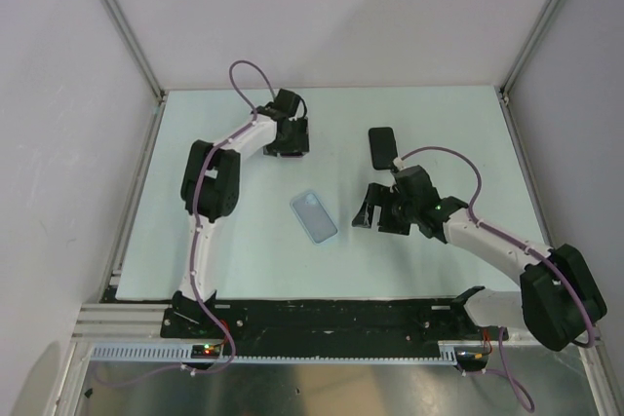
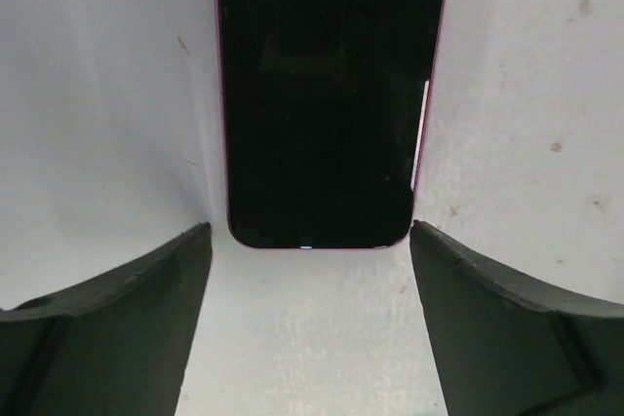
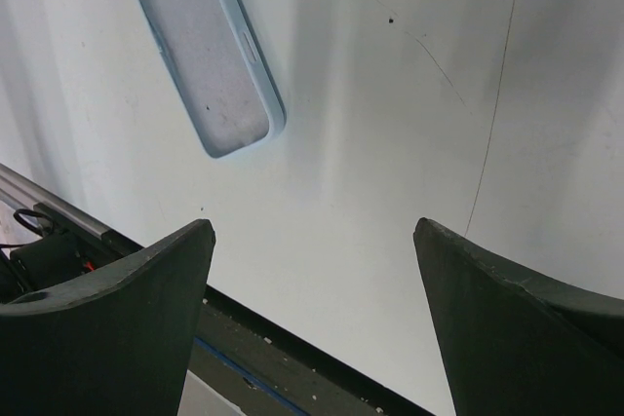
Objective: Put the phone into the phone case
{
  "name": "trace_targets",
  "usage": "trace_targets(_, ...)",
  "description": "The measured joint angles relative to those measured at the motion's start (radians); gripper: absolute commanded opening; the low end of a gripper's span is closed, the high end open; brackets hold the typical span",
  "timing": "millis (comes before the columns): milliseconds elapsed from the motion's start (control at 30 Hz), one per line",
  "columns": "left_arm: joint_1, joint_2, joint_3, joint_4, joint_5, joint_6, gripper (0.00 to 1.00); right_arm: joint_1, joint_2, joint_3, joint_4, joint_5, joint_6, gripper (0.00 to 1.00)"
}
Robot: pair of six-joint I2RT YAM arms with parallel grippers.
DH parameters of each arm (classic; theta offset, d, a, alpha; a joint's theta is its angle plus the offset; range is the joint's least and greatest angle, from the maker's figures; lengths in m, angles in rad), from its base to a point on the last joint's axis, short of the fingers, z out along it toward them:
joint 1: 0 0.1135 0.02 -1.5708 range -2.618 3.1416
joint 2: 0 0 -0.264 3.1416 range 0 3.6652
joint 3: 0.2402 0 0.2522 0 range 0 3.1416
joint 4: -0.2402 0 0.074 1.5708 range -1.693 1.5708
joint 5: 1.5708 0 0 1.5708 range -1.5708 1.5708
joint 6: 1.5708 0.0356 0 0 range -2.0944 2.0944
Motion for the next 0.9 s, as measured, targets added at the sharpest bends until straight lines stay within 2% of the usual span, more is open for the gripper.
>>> trace_targets(200, -0.003, 0.038, 0.064, -0.033, 0.000, -0.001, 0.73, 0.000, -0.018, 0.000, -0.008, 0.000, -0.004, 0.89)
trace_targets(300, -0.003, 0.059, 0.100, -0.054, 0.001, -0.002, 0.71, 0.000, -0.023, 0.001, -0.008, 0.000, -0.005, 0.89)
trace_targets(433, -0.003, 0.085, 0.153, -0.088, 0.000, -0.002, 0.72, -0.003, -0.024, 0.001, -0.008, -0.003, -0.011, 0.89)
trace_targets(733, -0.010, 0.112, 0.207, -0.139, -0.008, 0.000, 0.80, -0.018, -0.027, 0.003, -0.010, -0.011, -0.033, 0.89)
trace_targets(900, -0.019, 0.121, 0.230, -0.167, -0.029, 0.007, 0.79, -0.026, -0.026, 0.035, -0.018, -0.011, -0.046, 0.89)
